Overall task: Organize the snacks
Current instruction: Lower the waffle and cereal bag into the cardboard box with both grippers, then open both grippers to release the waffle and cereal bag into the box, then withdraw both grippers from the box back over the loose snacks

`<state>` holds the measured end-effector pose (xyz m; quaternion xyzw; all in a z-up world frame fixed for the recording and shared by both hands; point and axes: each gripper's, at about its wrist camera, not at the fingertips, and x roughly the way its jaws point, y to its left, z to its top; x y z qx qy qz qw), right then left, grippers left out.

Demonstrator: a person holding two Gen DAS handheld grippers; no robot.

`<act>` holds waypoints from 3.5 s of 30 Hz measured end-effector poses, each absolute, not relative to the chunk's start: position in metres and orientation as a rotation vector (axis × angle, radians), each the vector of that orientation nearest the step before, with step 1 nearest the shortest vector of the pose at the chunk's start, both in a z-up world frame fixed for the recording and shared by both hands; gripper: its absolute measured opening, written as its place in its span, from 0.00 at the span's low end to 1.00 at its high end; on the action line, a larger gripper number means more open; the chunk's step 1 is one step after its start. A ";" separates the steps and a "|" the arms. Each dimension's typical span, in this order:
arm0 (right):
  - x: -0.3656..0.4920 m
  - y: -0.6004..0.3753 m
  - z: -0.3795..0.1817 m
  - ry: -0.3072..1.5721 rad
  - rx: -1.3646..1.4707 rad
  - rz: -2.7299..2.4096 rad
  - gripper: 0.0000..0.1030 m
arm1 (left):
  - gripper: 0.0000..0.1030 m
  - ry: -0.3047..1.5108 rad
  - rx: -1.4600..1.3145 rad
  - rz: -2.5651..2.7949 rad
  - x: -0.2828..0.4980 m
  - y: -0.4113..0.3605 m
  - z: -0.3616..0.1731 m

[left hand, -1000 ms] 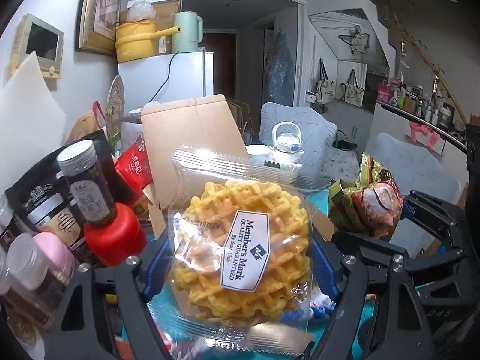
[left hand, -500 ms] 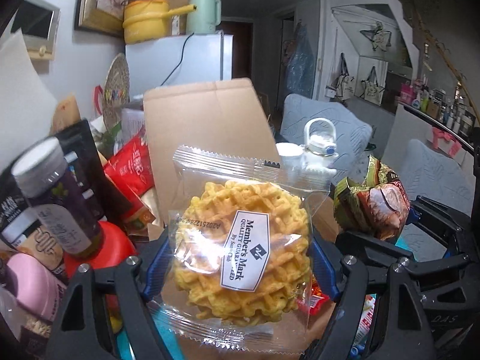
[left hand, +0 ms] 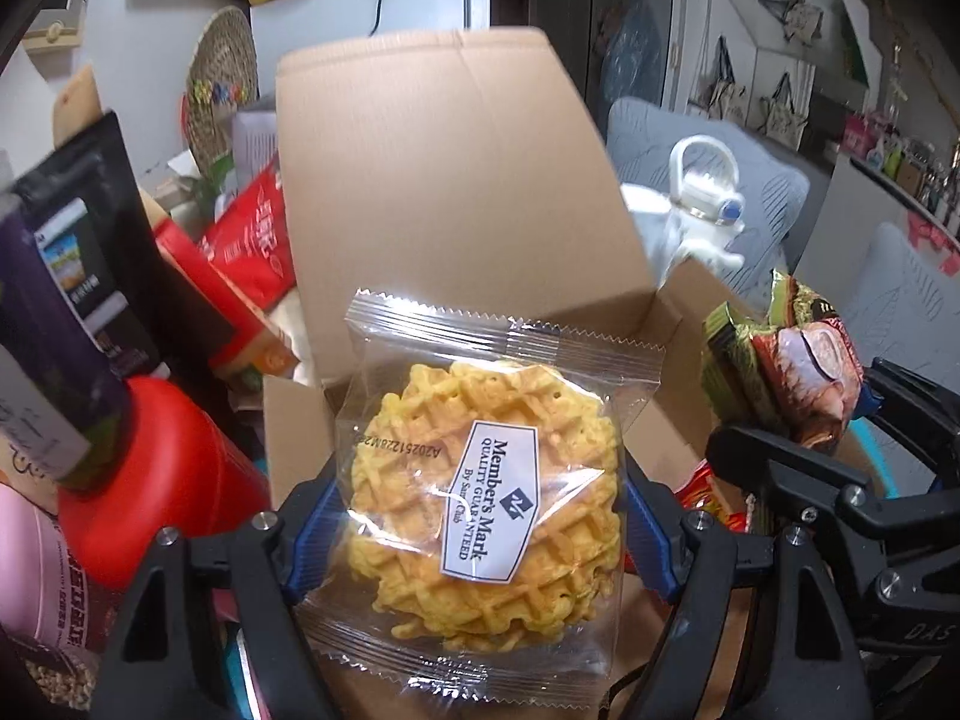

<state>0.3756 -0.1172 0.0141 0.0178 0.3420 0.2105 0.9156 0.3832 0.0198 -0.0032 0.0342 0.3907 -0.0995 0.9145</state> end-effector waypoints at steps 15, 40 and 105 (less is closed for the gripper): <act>0.399 -0.124 -0.022 0.865 0.077 0.369 0.62 | 0.79 0.924 0.234 -0.110 0.399 0.000 -0.035; 0.370 -0.131 0.018 0.787 0.055 0.350 0.68 | 0.81 0.871 0.134 -0.122 0.383 0.007 -0.001; 0.092 -0.086 0.065 0.575 -0.010 0.467 0.74 | 0.87 0.661 0.085 -0.188 0.097 0.073 0.068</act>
